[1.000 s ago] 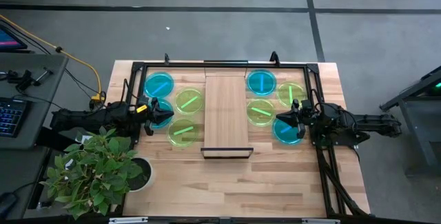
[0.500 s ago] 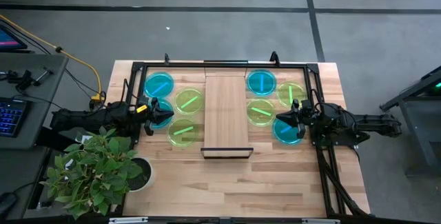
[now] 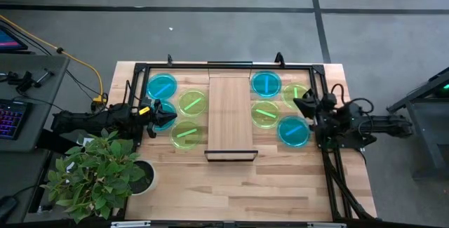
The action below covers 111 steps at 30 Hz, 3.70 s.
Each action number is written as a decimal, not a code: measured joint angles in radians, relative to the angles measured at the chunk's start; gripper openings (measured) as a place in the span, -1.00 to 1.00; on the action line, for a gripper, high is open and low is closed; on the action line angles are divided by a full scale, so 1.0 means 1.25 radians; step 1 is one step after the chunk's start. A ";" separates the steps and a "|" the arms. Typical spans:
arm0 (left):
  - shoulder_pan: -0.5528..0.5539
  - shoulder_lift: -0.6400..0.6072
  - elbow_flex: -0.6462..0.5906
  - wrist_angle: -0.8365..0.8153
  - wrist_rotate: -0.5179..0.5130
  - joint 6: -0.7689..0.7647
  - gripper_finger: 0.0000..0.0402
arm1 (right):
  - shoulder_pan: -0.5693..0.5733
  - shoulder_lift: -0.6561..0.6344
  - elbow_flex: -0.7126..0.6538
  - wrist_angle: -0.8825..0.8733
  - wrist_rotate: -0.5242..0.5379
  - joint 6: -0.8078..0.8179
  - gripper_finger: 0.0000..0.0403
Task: Place and stack plates onto a shelf
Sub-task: Put the middle green plate on the shelf
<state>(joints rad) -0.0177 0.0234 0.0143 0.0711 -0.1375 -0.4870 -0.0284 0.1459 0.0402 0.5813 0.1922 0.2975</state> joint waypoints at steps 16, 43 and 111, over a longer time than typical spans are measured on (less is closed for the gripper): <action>0.001 0.000 0.000 0.007 -0.153 0.013 -1.00 | -0.058 0.479 0.369 -0.840 0.418 0.313 -0.61; 0.216 0.561 0.196 0.190 -0.045 0.111 -0.40 | -0.144 0.600 0.330 -0.800 0.228 0.426 -0.29; 0.256 0.677 0.235 0.214 0.023 0.189 -0.41 | -0.268 0.740 0.329 -0.827 0.108 0.404 -1.00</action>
<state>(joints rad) 0.3023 0.8696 0.3077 0.3382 -0.1085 -0.2508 -0.3629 1.0704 0.4511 -0.4529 0.3272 0.8030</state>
